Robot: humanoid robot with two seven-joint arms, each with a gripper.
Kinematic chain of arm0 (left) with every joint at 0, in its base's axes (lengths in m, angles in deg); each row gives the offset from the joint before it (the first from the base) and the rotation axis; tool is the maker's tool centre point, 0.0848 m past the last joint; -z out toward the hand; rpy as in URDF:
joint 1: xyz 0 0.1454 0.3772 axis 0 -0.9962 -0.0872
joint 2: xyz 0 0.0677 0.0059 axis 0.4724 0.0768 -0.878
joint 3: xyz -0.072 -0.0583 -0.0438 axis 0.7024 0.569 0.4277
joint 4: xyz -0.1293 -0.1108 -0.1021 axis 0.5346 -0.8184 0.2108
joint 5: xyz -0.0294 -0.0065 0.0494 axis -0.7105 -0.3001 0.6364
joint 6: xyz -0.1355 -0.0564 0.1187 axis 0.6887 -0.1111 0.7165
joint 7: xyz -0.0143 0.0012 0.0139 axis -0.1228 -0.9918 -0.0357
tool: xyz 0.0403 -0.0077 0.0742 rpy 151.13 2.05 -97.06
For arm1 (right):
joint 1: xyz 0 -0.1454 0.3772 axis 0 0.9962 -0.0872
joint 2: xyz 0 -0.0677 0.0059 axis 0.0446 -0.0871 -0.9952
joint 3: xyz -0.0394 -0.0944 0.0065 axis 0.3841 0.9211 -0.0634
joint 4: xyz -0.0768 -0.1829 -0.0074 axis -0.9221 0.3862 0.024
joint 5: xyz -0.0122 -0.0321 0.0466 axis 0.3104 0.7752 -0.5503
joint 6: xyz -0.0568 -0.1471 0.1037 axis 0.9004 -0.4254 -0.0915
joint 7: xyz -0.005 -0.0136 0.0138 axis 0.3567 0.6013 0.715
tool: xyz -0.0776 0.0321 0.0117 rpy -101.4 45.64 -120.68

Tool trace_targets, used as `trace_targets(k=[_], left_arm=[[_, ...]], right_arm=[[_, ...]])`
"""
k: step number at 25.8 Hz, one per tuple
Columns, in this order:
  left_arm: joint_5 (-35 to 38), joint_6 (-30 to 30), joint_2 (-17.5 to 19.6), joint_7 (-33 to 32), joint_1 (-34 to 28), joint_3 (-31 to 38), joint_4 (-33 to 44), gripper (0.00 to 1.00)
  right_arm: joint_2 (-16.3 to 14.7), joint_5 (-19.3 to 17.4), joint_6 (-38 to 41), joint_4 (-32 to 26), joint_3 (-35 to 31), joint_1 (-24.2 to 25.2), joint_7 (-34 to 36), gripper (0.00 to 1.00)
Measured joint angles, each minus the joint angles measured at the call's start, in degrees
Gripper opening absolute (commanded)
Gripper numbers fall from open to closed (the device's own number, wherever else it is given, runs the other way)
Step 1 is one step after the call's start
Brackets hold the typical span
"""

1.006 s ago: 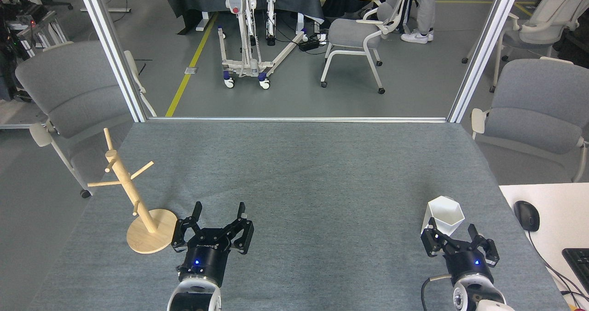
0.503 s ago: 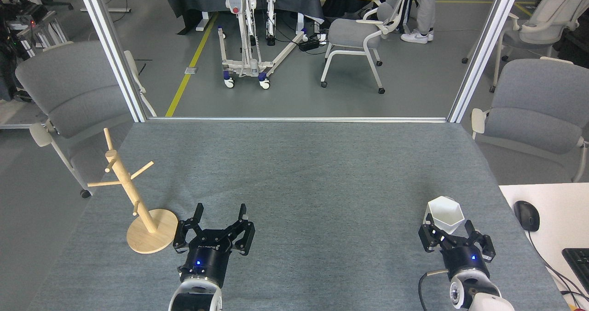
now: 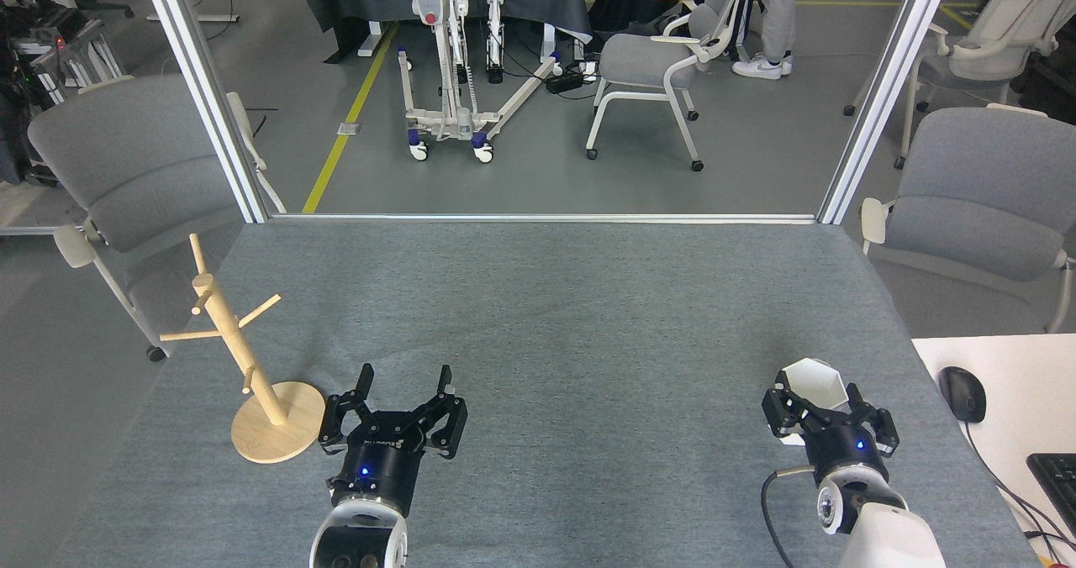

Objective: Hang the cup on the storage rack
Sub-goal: 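Close the right gripper on the rim of the white cup, then lift the cup with the right gripper and carry it toward the left gripper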

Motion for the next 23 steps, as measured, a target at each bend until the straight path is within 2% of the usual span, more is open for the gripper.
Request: trace_targets(k=[16, 18, 21, 23], left_arm=[[-0.06, 0.01, 0.05, -0.53, 0.05, -0.07, 0.09, 0.99], [-0.07, 0.04, 0.05, -0.73, 0.05, -0.06, 0.19, 0.99], [-0.08, 0.55, 0.08, -0.79, 0.05, -0.06, 0.45, 0.99], [-0.08, 1.03, 0.17, -0.66, 0.06, -0.07, 0.63, 1.0]], right_arm=[[-1.0, 0.15, 0.0, 6.45, 2.37, -3.33, 0.25, 0.99], [-1.06, 0.17, 0.0, 6.81, 2.95, -3.35, 0.3, 0.96], [-1.12, 0.18, 0.03, 7.03, 3.4, -3.34, 0.51, 0.79], [-1.14, 0.19, 0.03, 7.12, 3.51, -3.34, 0.53, 0.55]])
